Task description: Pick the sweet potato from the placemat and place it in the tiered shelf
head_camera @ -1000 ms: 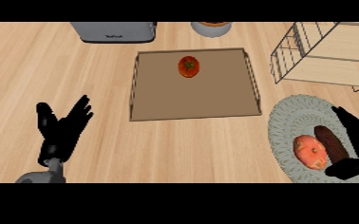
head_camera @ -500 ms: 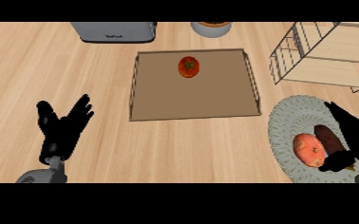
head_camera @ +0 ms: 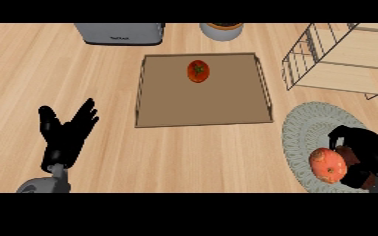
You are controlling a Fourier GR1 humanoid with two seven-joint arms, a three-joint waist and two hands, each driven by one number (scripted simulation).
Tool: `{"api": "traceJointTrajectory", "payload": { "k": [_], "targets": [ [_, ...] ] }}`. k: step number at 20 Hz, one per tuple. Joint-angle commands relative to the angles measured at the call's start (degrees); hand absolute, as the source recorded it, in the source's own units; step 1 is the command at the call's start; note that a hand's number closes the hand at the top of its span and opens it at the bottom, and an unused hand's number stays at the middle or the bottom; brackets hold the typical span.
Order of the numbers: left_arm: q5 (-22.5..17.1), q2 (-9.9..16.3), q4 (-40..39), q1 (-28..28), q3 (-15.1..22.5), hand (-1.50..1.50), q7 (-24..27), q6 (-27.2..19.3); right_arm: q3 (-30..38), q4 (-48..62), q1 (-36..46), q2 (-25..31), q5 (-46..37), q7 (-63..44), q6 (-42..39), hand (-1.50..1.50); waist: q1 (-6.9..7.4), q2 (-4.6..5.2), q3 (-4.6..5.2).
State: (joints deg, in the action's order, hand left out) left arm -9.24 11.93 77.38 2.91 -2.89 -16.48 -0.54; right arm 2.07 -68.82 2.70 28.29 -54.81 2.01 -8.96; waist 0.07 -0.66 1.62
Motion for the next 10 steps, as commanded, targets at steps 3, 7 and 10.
{"api": "traceJointTrajectory", "payload": {
  "k": [3,7,10],
  "targets": [
    [0.51,-0.36,-0.49,-0.77,-0.23,0.00,0.68,-0.34,-1.41,-3.76,-3.38,-5.77,2.56,4.10,3.09,1.50,-0.43,0.54,-1.62],
    [-0.58,1.18,1.36,-2.89,-1.05,0.00,0.37,1.43,0.41,-8.52,-2.28,-5.66,7.67,5.44,-3.37,1.50,-0.17,0.44,-1.59],
    [0.00,0.43,2.03,-1.54,-0.40,0.00,-0.90,0.23,-0.95,-9.38,2.61,-9.72,9.69,3.03,-8.71,1.50,0.38,0.44,-1.59]
  ]
}}
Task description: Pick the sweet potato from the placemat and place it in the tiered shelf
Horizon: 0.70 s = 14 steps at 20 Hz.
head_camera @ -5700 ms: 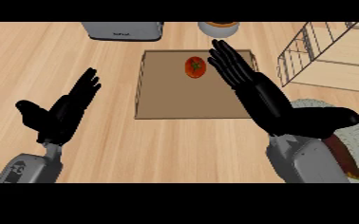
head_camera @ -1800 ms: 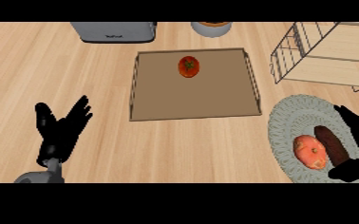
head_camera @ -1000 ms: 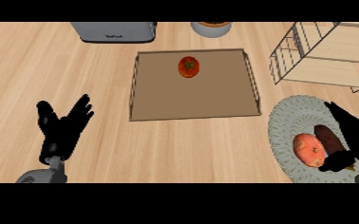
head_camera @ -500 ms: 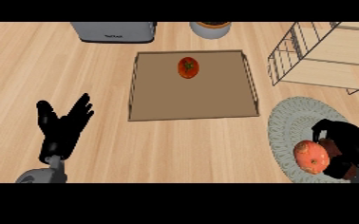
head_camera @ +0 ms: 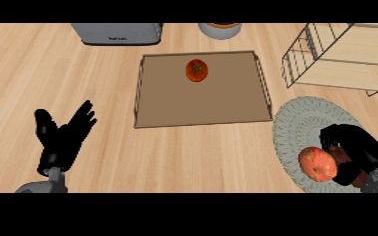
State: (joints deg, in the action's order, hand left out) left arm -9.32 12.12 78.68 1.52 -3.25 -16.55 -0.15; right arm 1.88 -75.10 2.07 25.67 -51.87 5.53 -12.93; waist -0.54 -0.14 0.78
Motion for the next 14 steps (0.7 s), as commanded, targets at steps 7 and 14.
{"api": "traceJointTrajectory", "payload": {
  "k": [7,14],
  "targets": [
    [0.04,-0.28,0.88,-3.32,-0.39,0.00,0.66,0.00,4.92,-26.83,3.65,-10.40,14.97,-10.07,-7.31,1.50,-0.76,-0.56,-0.65],
    [-0.32,-0.08,-1.60,-0.52,-1.54,0.00,1.22,0.37,15.67,-47.36,9.92,-7.22,23.82,-29.98,-16.18,1.50,-0.81,-0.31,-0.62]
  ]
}}
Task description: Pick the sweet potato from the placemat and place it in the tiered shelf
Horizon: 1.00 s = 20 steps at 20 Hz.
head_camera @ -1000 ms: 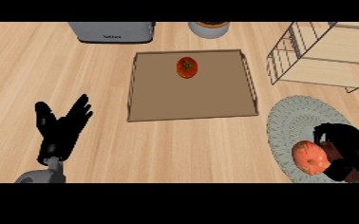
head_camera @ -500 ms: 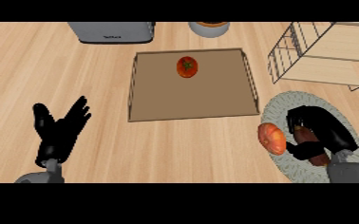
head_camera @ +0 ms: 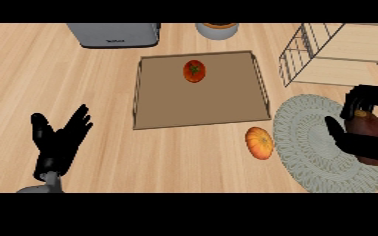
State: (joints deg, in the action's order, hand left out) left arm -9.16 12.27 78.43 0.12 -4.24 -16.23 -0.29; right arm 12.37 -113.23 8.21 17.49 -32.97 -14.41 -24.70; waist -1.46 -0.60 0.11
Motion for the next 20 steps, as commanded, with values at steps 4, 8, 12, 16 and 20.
{"api": "traceJointTrajectory", "payload": {
  "k": [4,8,12,16,20],
  "targets": [
    [2.36,-3.11,0.76,-0.18,2.71,0.00,0.03,-2.12,13.99,-10.25,12.33,6.20,14.20,-20.08,-9.92,1.50,0.90,0.24,-0.01],
    [2.37,-1.93,-3.12,4.88,1.10,0.00,-1.08,-1.99,17.44,-5.27,20.65,12.72,17.42,-26.69,-11.29,1.50,1.04,0.51,-0.03],
    [1.42,-0.93,0.31,4.38,0.70,0.00,-3.41,-0.98,21.54,6.94,28.55,19.35,21.96,-26.55,-11.48,1.50,1.59,0.60,-0.08],
    [0.48,-1.12,-1.69,4.50,-0.17,0.00,-1.93,0.58,18.49,15.99,35.64,24.40,18.57,-25.89,-8.60,1.50,2.06,0.77,-0.06],
    [1.14,0.52,-2.92,4.25,-1.19,0.00,0.12,1.88,14.95,24.94,40.06,26.62,16.04,-22.03,-5.69,1.50,2.33,0.80,-0.06]
  ]
}}
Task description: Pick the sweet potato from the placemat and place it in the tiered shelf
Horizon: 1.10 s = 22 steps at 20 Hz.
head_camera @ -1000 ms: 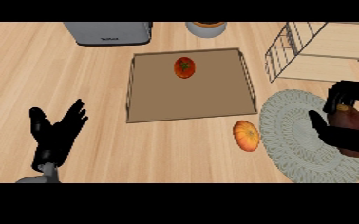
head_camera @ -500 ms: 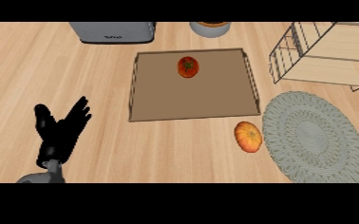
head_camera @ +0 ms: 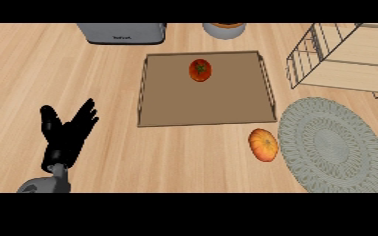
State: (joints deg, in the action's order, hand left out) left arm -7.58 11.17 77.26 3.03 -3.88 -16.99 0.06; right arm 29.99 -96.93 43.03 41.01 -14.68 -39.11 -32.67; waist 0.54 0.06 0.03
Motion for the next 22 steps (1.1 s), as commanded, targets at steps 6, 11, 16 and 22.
{"api": "traceJointTrajectory", "payload": {
  "k": [6,11,16,22],
  "targets": [
    [0.64,-1.40,-1.78,1.20,0.15,0.00,0.37,-0.16,-4.77,26.22,9.69,8.04,-4.79,15.43,3.46,1.50,0.49,0.29,0.00],
    [0.42,-1.60,1.52,0.97,0.52,0.00,-1.31,-0.25,-8.55,36.84,9.98,9.57,-9.17,26.68,5.34,1.50,1.06,0.40,-0.05],
    [1.64,-1.39,3.91,-0.57,1.70,0.00,-1.83,0.06,-11.70,48.30,15.37,10.70,-14.19,33.41,10.08,1.50,1.46,0.43,-0.05],
    [2.00,-2.05,-0.79,2.61,0.58,0.00,-1.67,-0.72,-11.98,53.82,14.14,8.10,-16.08,39.99,16.33,1.50,0.33,0.26,-0.05]
  ]
}}
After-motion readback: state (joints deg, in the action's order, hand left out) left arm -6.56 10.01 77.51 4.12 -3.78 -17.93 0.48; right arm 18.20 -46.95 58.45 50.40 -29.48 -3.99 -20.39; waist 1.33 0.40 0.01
